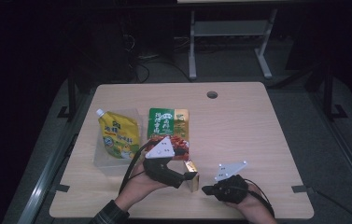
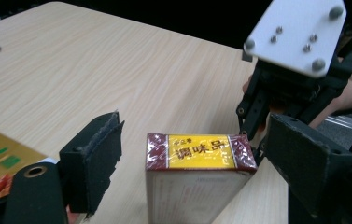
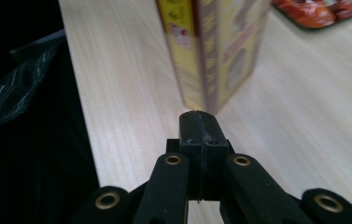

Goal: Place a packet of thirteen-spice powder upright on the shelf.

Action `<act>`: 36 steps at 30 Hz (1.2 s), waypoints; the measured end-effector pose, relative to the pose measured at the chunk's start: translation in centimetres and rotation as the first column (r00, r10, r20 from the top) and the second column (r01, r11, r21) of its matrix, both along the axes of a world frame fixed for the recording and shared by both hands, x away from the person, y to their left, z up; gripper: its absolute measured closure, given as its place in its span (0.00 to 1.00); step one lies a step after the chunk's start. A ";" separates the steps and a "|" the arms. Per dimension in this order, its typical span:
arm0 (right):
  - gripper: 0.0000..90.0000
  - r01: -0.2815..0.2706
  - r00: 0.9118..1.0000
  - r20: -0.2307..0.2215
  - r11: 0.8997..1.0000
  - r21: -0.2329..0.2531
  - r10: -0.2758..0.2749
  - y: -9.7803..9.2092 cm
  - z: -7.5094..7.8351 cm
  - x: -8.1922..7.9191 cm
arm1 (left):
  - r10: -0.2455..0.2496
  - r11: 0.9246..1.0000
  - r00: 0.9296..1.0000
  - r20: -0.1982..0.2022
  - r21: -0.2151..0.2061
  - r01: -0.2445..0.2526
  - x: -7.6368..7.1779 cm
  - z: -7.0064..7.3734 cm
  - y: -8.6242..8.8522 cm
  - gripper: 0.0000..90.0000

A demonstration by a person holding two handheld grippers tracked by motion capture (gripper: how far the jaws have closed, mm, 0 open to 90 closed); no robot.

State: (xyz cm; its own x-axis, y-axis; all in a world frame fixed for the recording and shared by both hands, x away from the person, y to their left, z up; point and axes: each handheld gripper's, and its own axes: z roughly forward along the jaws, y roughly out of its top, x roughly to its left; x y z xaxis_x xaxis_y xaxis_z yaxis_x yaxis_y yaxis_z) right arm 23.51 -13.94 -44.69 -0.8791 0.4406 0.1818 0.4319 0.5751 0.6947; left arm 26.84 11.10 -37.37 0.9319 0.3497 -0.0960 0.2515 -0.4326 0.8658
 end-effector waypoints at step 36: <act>1.00 0.027 1.000 0.015 0.997 -0.071 -0.026 2.3 -1.4 3.8 | 0.116 0.979 0.988 -0.103 0.180 -0.096 -4.3 -6.4 7.8 0.19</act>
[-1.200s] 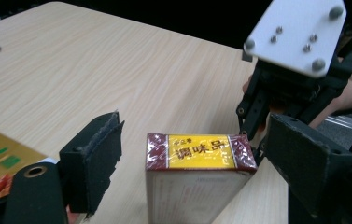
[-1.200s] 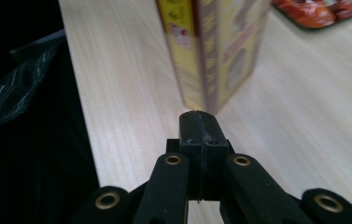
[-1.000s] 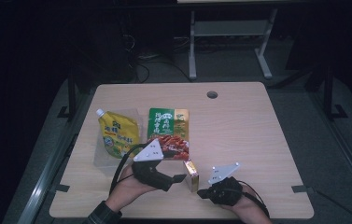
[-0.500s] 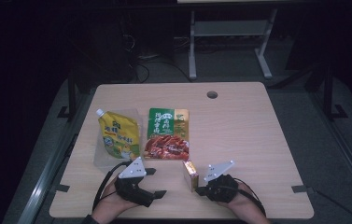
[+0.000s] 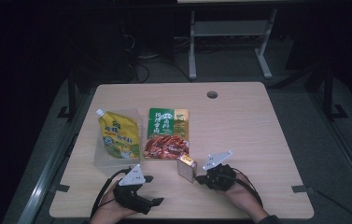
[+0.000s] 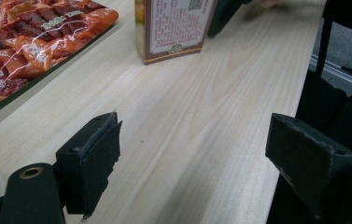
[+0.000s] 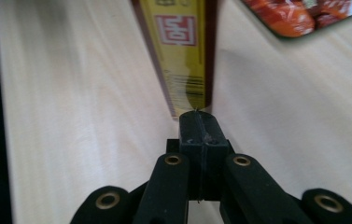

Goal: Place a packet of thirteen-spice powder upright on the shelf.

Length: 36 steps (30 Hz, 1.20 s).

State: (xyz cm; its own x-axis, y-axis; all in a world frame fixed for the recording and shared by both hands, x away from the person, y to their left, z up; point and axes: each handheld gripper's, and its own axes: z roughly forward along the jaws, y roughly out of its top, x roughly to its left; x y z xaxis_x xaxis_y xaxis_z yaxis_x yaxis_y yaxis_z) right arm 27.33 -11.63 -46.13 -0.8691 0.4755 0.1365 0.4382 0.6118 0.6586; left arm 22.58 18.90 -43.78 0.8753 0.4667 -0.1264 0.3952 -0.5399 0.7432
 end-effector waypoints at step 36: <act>0.53 -0.023 0.995 0.096 0.990 0.143 0.010 1.3 5.5 1.2 | -0.035 0.998 0.998 -0.049 0.051 0.037 0.3 -1.0 0.1 0.19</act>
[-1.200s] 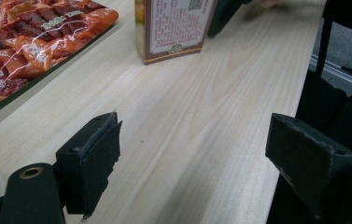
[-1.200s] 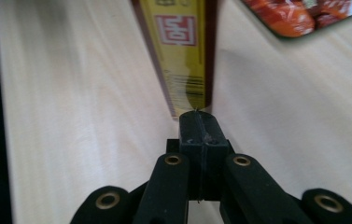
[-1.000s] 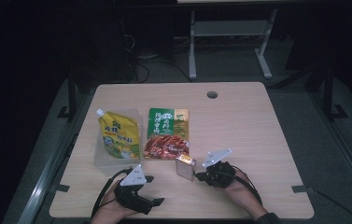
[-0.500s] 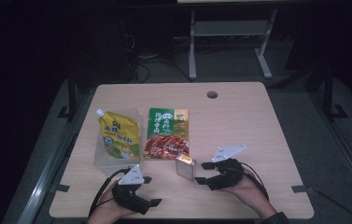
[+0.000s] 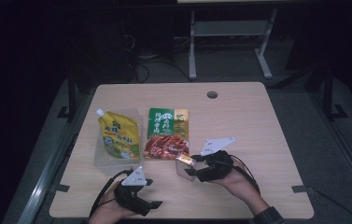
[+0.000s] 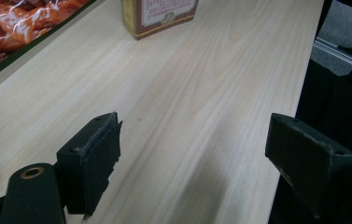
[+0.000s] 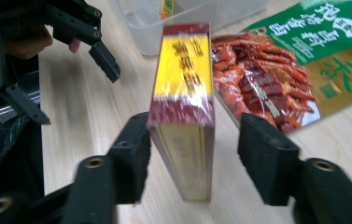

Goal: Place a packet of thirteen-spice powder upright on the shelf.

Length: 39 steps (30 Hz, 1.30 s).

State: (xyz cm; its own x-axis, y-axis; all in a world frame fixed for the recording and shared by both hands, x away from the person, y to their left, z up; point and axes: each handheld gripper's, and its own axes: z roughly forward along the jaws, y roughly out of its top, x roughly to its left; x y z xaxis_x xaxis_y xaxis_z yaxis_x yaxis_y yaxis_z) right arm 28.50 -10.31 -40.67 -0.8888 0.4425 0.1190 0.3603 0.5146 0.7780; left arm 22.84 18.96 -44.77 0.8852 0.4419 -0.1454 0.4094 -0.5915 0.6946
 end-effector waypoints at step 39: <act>0.75 -0.208 0.972 0.112 0.978 0.023 0.205 5.6 6.2 4.3 | -0.087 0.996 0.996 0.028 -0.006 0.087 -1.1 0.0 -2.0 0.19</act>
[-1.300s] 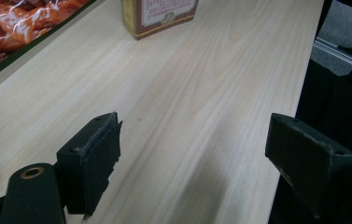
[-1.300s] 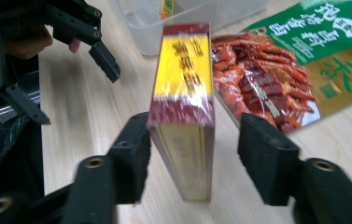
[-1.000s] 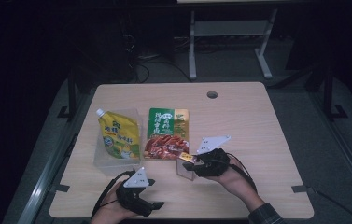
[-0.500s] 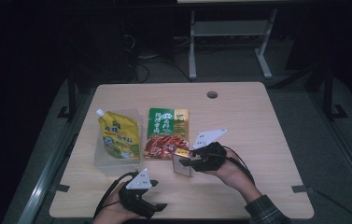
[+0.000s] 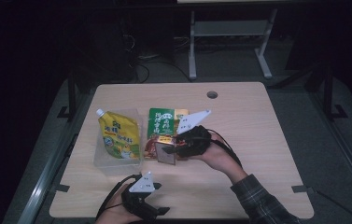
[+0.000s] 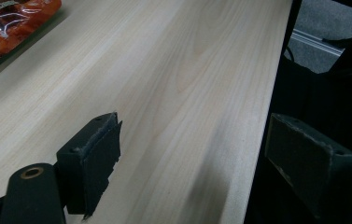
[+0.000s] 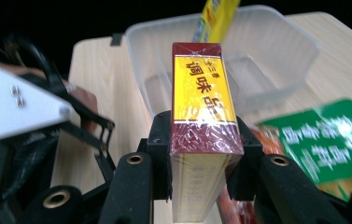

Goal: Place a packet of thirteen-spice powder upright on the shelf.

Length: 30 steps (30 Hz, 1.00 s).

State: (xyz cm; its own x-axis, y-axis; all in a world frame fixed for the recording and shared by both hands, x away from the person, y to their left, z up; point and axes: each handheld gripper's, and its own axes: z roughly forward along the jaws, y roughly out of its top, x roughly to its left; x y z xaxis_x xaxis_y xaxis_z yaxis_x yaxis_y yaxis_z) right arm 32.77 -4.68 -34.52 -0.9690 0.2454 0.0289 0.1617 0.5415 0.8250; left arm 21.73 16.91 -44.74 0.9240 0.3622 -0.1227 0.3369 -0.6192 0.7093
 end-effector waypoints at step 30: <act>0.75 -0.183 0.982 0.057 0.983 0.028 0.181 12.8 1.4 1.6 | -0.030 1.000 1.000 -0.005 -0.005 0.030 -0.3 -0.2 -0.6 0.20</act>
